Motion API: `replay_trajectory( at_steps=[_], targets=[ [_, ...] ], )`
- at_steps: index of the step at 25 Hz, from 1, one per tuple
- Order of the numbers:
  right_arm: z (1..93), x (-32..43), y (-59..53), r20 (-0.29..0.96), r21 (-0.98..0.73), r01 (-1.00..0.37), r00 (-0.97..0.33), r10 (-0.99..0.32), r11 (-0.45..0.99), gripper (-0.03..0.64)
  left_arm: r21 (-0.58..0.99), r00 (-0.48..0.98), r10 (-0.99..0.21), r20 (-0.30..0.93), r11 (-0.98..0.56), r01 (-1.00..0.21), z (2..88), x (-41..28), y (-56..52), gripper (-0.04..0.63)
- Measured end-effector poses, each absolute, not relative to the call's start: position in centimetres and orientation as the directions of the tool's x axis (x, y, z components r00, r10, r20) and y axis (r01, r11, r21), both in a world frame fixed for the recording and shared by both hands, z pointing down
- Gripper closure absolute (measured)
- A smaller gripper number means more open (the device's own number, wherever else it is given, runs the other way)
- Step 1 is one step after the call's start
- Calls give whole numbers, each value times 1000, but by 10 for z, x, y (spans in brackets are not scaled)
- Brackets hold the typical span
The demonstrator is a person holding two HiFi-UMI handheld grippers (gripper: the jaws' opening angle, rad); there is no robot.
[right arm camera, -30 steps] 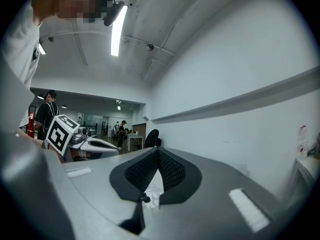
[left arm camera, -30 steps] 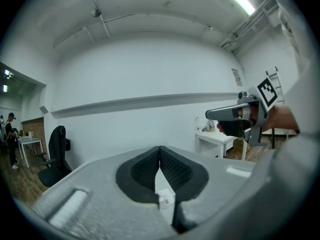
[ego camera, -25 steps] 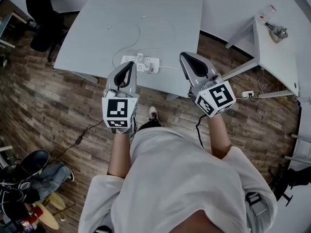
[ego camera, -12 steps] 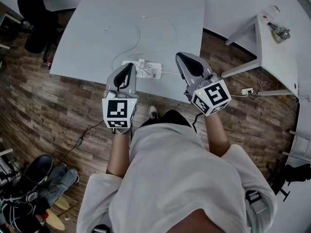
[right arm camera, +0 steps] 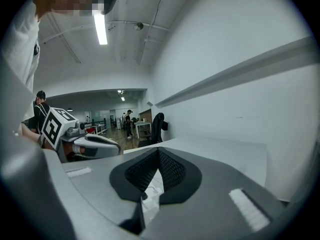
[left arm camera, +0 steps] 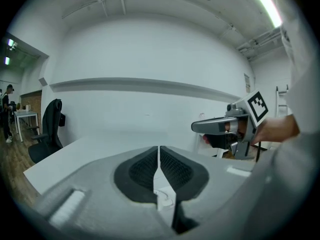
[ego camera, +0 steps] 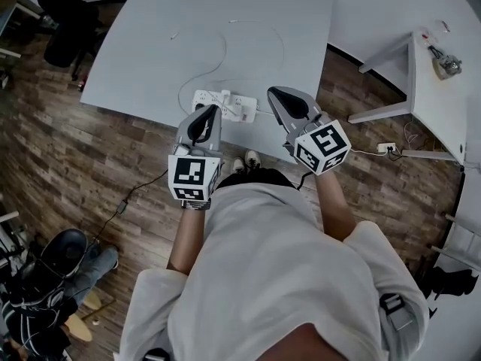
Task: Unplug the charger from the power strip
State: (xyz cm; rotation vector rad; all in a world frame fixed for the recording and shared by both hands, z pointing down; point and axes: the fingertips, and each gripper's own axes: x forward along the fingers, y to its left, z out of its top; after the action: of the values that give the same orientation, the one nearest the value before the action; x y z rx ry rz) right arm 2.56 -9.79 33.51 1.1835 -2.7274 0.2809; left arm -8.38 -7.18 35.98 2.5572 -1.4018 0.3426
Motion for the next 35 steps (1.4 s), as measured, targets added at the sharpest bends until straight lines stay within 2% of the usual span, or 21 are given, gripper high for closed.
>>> replay_trajectory(
  at_steps=[3,10,13,27,35],
  targets=[
    [350,28,-100,235,-109,-726,-683,-692,679,614,72,515,-792,328,-522,-850,376,-76,-68,563],
    [412,39,-107,316,-162,-704,-701,-640,691,612,73,506,-757,414,-526,-847,422,-50,-68,549],
    [444,35,-108,369,-176,-685,-712,-598,707,566,85,495,-735,463,-519,-851,445,-48,-66,532],
    [571,16,-123,575,-160,-591,-707,-412,790,568,136,436,-659,613,-455,-880,539,-42,-74,443],
    [618,14,-131,663,-152,-597,-653,-367,788,576,124,409,-635,656,-444,-887,565,-34,-84,434]
  ],
)
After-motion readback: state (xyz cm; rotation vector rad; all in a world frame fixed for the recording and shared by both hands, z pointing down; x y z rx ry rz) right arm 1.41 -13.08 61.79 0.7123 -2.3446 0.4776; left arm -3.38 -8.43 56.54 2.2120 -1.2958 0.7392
